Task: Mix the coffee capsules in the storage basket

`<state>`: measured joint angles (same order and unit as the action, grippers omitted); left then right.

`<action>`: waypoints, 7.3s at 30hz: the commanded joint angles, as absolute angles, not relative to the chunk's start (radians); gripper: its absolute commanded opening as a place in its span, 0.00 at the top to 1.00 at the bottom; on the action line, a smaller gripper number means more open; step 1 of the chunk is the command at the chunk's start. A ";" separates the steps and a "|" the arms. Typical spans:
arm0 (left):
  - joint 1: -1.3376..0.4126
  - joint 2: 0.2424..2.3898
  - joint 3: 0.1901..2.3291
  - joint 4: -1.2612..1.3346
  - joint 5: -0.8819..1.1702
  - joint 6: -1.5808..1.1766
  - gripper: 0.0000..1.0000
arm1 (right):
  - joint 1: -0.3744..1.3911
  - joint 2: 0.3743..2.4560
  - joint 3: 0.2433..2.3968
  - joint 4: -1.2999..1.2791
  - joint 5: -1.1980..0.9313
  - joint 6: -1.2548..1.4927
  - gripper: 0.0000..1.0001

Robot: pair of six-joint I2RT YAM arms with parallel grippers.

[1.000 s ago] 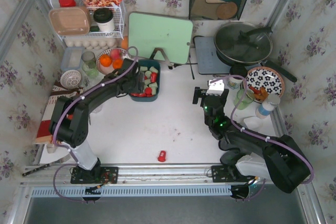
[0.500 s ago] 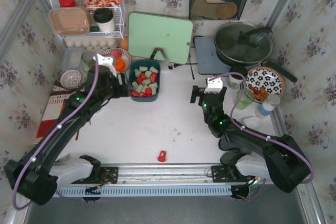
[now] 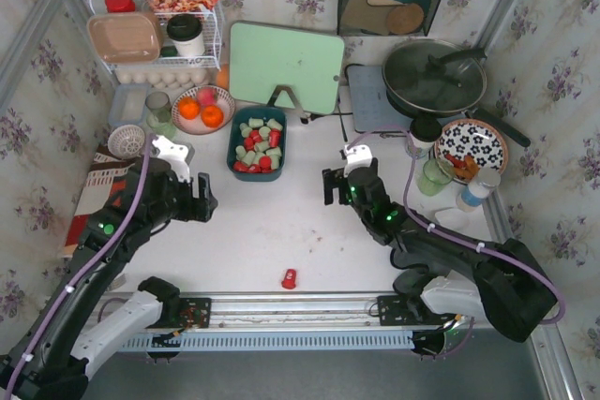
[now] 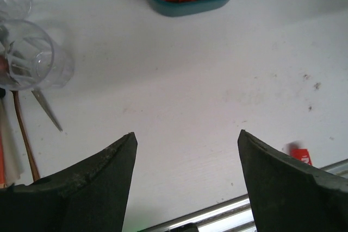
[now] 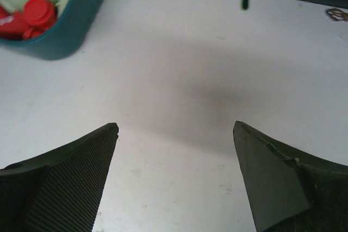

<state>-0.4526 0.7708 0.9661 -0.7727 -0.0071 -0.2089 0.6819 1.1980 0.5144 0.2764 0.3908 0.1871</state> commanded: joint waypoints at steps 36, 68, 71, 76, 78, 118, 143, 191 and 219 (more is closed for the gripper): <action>-0.434 0.613 0.904 -0.779 0.031 -0.145 0.22 | 1.180 1.304 0.436 0.270 -0.295 -0.352 0.00; -0.416 0.630 0.902 -0.773 0.050 -0.147 0.22 | 1.186 1.469 0.525 0.236 -0.344 -0.431 0.64; -0.414 0.630 0.903 -0.772 0.051 -0.148 0.22 | 1.187 1.460 0.527 0.225 -0.314 -0.440 0.74; -0.413 0.632 0.903 -0.772 0.052 -0.148 0.22 | 1.184 1.436 0.552 0.214 -0.244 -0.443 0.83; -0.412 0.633 0.903 -0.771 0.054 -0.149 0.22 | 1.181 1.420 0.574 0.216 -0.203 -0.441 0.83; -0.378 0.641 0.910 -0.771 0.081 -0.166 0.22 | 0.680 2.377 1.701 0.587 -0.064 -0.135 0.54; -0.337 0.648 0.918 -0.764 0.125 -0.181 0.22 | 0.680 1.788 1.124 0.625 0.199 -0.221 0.06; -0.174 0.828 0.948 -0.774 0.235 -0.243 0.01 | 0.367 1.355 0.137 1.277 0.677 -0.034 0.00; -0.070 0.910 0.961 -0.768 0.353 -0.288 0.01 | 0.277 1.523 0.179 1.436 0.560 -0.138 0.00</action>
<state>-0.0723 0.9119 0.9531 -0.7853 0.3305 -0.2760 0.2939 1.5398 0.1513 1.4773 0.6468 -0.1352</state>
